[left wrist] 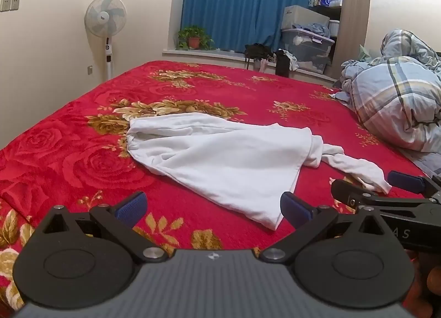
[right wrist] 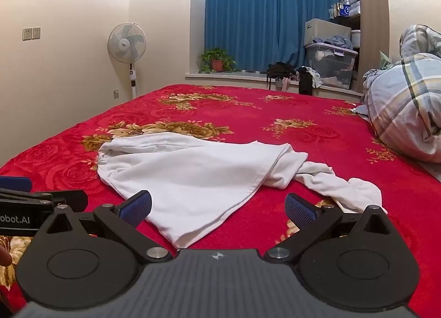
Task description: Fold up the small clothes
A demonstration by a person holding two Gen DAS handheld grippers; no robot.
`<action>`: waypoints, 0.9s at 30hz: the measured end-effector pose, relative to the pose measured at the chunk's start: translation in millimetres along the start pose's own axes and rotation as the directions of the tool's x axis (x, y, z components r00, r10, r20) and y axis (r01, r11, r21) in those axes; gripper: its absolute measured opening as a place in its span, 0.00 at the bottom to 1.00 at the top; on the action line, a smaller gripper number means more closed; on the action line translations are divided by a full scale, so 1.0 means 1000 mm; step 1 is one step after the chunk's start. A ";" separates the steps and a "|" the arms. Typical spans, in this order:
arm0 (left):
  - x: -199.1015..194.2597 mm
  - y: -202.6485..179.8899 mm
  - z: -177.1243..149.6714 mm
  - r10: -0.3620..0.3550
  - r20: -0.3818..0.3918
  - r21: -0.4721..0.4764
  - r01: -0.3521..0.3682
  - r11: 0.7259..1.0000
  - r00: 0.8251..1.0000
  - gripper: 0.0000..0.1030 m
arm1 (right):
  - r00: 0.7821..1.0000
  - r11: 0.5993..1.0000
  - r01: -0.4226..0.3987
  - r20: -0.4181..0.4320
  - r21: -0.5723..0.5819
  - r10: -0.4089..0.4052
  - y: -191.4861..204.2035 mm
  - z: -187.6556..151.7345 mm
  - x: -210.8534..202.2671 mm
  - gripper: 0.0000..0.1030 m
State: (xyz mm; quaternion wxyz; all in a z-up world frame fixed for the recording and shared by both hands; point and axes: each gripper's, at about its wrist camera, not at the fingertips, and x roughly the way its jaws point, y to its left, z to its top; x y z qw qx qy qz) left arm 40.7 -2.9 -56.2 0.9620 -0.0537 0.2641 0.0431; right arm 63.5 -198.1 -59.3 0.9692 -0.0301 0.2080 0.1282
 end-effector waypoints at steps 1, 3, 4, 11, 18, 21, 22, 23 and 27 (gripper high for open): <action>0.000 0.000 0.000 0.001 0.000 0.000 -0.001 1.000 1.000 1.00 | 1.000 1.000 0.000 0.000 -0.001 0.000 0.000 0.000 0.000 0.99; 0.000 0.000 0.000 0.000 -0.001 -0.001 0.000 1.000 1.000 1.00 | 1.000 1.000 0.000 -0.001 0.000 0.000 0.000 0.000 0.000 0.99; 0.000 0.000 0.000 -0.001 -0.003 -0.002 0.001 1.000 1.000 1.00 | 1.000 1.000 0.000 -0.002 0.001 0.000 0.000 0.000 0.001 0.99; -0.001 -0.002 -0.002 -0.004 -0.006 -0.003 0.004 1.000 1.000 1.00 | 1.000 1.000 -0.001 0.000 0.001 0.001 -0.005 0.001 0.000 0.99; -0.001 -0.005 -0.003 -0.007 -0.008 0.001 0.007 1.000 1.000 1.00 | 1.000 1.000 0.000 -0.007 0.003 0.000 -0.006 -0.001 -0.001 0.99; -0.001 -0.005 -0.003 -0.009 -0.010 -0.001 0.009 1.000 1.000 1.00 | 1.000 1.000 0.001 -0.003 0.002 -0.001 -0.004 -0.001 0.000 0.99; -0.001 -0.005 -0.003 -0.008 -0.011 0.000 0.008 1.000 1.000 1.00 | 1.000 1.000 0.002 -0.002 0.001 -0.002 -0.004 -0.001 0.000 0.99; -0.001 -0.005 -0.003 -0.009 -0.011 0.001 0.009 1.000 1.000 1.00 | 1.000 1.000 0.002 -0.005 0.001 -0.002 -0.005 -0.001 -0.001 0.99; 0.001 -0.004 -0.003 -0.013 -0.014 0.000 0.013 1.000 1.000 1.00 | 1.000 1.000 0.003 -0.013 -0.002 -0.003 -0.006 -0.001 -0.001 0.99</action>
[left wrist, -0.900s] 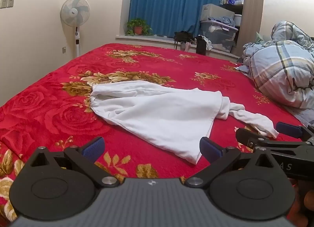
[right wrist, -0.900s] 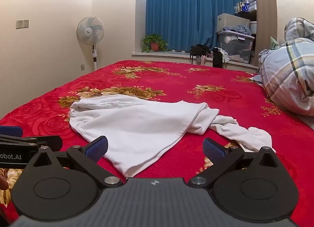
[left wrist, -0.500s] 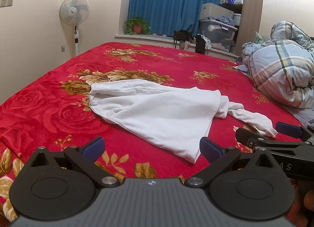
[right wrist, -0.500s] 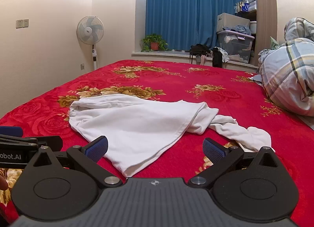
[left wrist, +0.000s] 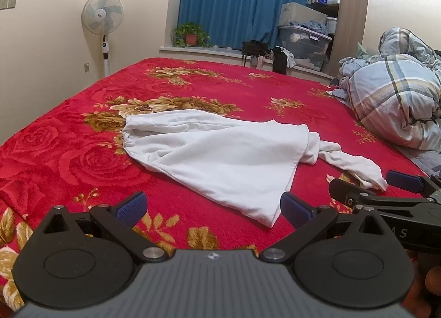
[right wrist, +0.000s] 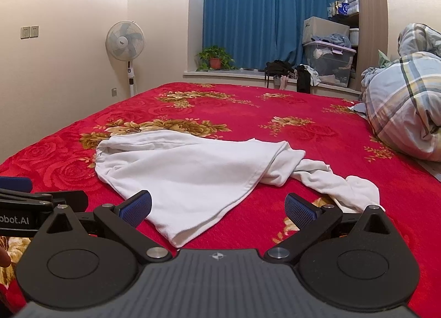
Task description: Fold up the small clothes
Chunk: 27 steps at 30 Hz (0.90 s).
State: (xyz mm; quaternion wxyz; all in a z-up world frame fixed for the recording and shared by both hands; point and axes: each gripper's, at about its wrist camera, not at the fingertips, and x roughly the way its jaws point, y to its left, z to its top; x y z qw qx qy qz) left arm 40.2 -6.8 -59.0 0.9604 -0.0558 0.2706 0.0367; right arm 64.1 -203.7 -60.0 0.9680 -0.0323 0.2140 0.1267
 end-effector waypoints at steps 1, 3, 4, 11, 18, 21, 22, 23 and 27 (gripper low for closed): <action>0.001 0.001 0.000 -0.001 -0.002 -0.001 0.001 1.000 1.000 1.00 | 1.000 1.000 0.007 -0.002 0.003 -0.007 0.006 0.000 0.002 0.99; 0.000 0.001 0.000 -0.001 -0.001 -0.001 0.001 1.000 1.000 1.00 | 1.000 1.000 0.005 -0.004 0.006 -0.005 0.005 0.000 0.002 0.99; 0.000 0.001 0.000 -0.001 -0.001 -0.001 0.001 1.000 1.000 1.00 | 1.000 1.000 0.004 -0.002 0.009 -0.004 0.005 0.000 0.002 0.99; 0.003 0.001 -0.001 -0.007 -0.014 0.002 0.007 1.000 1.000 1.00 | 1.000 1.000 0.005 0.003 0.017 -0.005 0.003 0.000 0.002 0.99; 0.016 0.002 -0.009 -0.036 -0.048 0.044 0.038 0.998 0.998 0.49 | 0.998 0.999 0.032 0.043 0.037 -0.034 -0.005 0.005 -0.003 0.99; 0.034 0.002 -0.005 -0.068 -0.095 0.042 0.072 0.997 0.993 0.34 | 0.997 0.996 0.036 0.066 0.085 -0.042 -0.009 0.011 -0.003 0.99; 0.042 0.001 -0.002 -0.074 -0.103 0.032 0.077 0.996 0.992 0.34 | 0.996 0.994 0.039 0.081 0.098 -0.047 -0.012 0.013 -0.003 0.99; 0.052 -0.001 0.001 -0.085 -0.116 0.014 0.087 0.996 0.990 0.34 | 0.995 0.994 0.047 0.082 0.094 -0.055 -0.016 0.015 -0.004 0.99; 0.107 -0.007 0.011 -0.152 -0.209 -0.169 0.117 0.979 0.966 0.38 | 0.992 0.991 0.052 0.106 0.125 -0.065 -0.035 0.024 -0.006 0.95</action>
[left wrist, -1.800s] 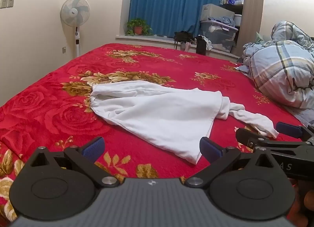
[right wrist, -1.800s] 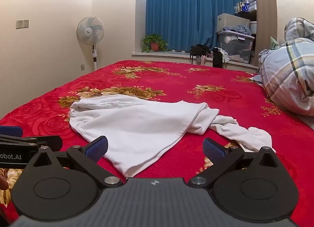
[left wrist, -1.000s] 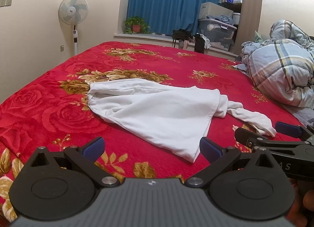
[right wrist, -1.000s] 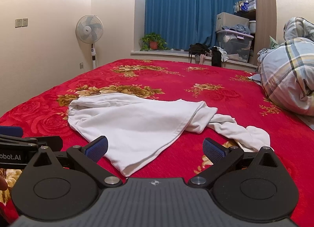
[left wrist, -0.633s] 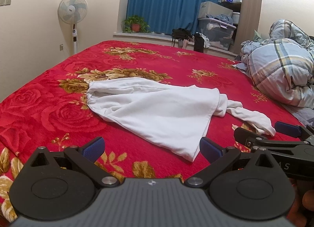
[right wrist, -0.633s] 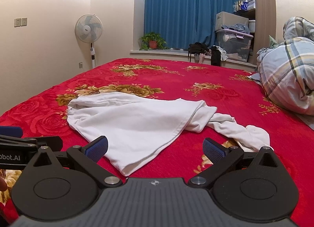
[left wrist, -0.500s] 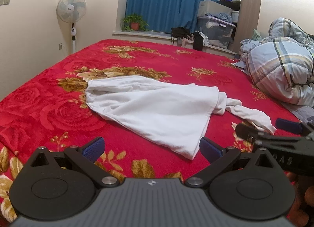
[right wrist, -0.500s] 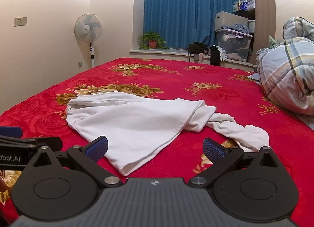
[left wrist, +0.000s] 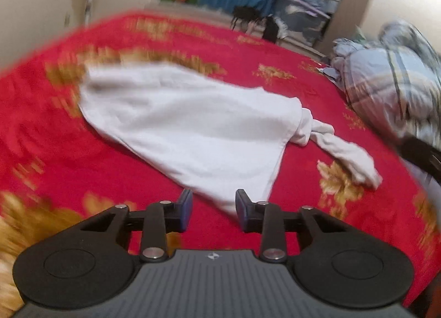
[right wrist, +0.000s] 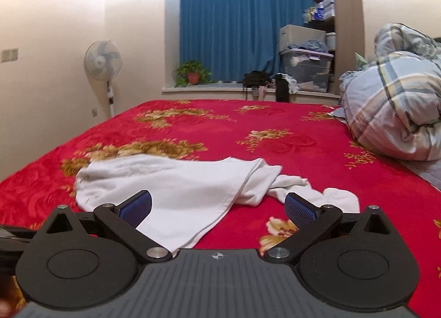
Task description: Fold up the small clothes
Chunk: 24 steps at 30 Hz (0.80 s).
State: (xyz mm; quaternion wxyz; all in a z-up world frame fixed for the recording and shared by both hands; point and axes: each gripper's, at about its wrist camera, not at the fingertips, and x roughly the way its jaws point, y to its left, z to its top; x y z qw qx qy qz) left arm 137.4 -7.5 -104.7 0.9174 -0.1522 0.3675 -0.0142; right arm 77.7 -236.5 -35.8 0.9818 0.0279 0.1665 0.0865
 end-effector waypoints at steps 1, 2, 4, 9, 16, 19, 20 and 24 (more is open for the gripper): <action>0.013 0.000 0.003 -0.016 -0.031 -0.055 0.015 0.998 0.999 0.42 | 1.000 1.000 0.003 -0.009 0.011 -0.003 -0.004 0.002 0.000 0.89; 0.030 0.000 0.005 -0.026 -0.071 -0.125 0.017 0.992 0.997 0.45 | 1.000 1.000 0.017 -0.009 0.017 -0.017 -0.008 0.003 0.000 0.86; 0.056 0.002 0.005 -0.010 -0.131 -0.232 -0.021 0.972 0.991 0.46 | 0.999 0.999 0.042 -0.013 0.030 -0.041 -0.016 0.005 0.000 0.73; 0.076 -0.009 0.003 0.066 -0.109 -0.218 -0.089 0.972 0.992 0.13 | 0.996 0.995 0.076 -0.053 0.063 -0.072 -0.034 0.007 0.001 0.57; -0.003 0.016 0.021 0.006 -0.049 0.048 -0.004 0.999 0.999 0.03 | 0.995 0.994 0.104 -0.001 0.036 -0.104 -0.062 0.034 0.000 0.55; -0.066 0.051 0.023 0.061 0.003 0.129 -0.060 0.990 0.998 0.02 | 0.994 0.993 0.101 0.043 0.061 -0.103 -0.088 0.055 0.008 0.55; -0.082 0.064 0.020 0.082 0.012 0.125 -0.083 0.989 0.997 0.02 | 0.992 0.992 0.114 0.049 0.058 -0.117 -0.095 0.060 0.014 0.55; -0.112 0.123 0.011 0.203 -0.002 0.060 -0.202 0.978 0.979 0.03 | 0.993 0.984 0.120 -0.002 0.132 -0.121 -0.124 0.066 0.040 0.55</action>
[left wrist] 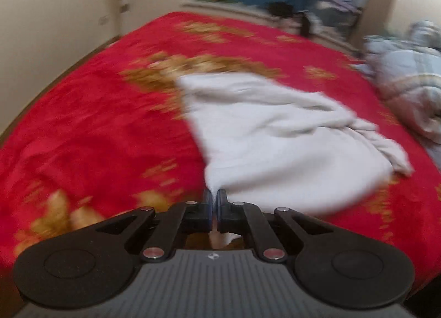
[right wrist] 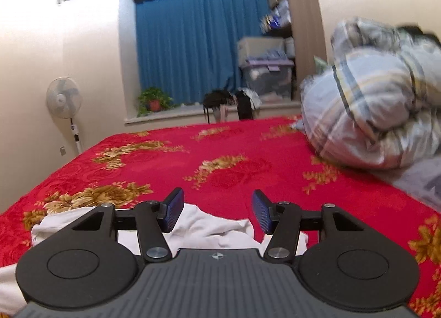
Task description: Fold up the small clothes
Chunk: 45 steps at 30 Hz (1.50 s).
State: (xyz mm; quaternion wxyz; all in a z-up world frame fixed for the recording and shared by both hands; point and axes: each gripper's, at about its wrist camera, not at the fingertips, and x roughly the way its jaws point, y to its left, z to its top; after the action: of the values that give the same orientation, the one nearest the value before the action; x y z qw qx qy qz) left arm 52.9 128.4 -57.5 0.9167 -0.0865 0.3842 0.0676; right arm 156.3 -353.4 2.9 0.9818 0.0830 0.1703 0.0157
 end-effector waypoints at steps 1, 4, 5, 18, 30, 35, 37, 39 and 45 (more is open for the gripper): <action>0.005 0.009 -0.002 -0.015 -0.018 -0.001 0.015 1.000 1.000 0.04 | 1.000 0.999 -0.004 -0.030 0.037 0.005 -0.005 -0.001 0.009 0.55; 0.029 0.023 -0.005 -0.048 -0.072 -0.028 0.046 0.999 0.996 0.13 | 0.986 0.994 -0.027 -0.163 0.105 0.044 -0.006 -0.012 0.040 0.56; 0.037 0.026 -0.005 -0.063 -0.075 -0.038 0.060 0.997 0.995 0.24 | 0.976 0.992 -0.031 -0.211 0.123 0.057 -0.004 -0.019 0.051 0.56; 0.098 0.037 -0.012 -0.134 -0.168 -0.188 0.102 0.977 0.977 0.35 | 0.835 0.992 -0.118 -0.538 0.033 0.117 0.036 -0.115 0.140 0.27; 0.017 0.036 0.015 -0.209 0.085 -0.141 0.219 0.966 0.974 0.07 | 0.927 0.950 -0.164 -0.287 0.264 0.240 -0.028 -0.011 -0.021 0.06; 0.030 0.035 -0.012 -0.205 -0.176 -0.067 0.196 0.978 0.963 0.07 | 0.856 0.972 -0.044 -0.493 0.231 0.156 -0.048 -0.045 -0.058 0.06; 0.042 0.033 -0.020 -0.137 -0.232 -0.047 0.130 0.990 0.963 0.07 | 0.795 0.989 0.001 -0.600 0.145 0.087 -0.044 -0.072 -0.044 0.07; 0.046 0.032 -0.018 -0.114 -0.211 -0.054 0.105 0.993 0.971 0.07 | 0.756 0.994 0.059 -0.655 0.093 0.017 -0.044 -0.094 -0.028 0.10; 0.053 -0.011 -0.018 -0.193 -0.159 0.041 0.201 0.979 0.968 0.20 | 0.795 0.996 0.003 -0.604 0.089 0.051 -0.035 -0.112 0.003 0.41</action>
State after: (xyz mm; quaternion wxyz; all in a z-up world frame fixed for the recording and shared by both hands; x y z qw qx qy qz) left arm 79.6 116.7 -106.3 0.8886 -0.1032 0.4451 -0.0416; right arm 121.5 -370.0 -108.3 0.8710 0.1175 0.4747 0.0465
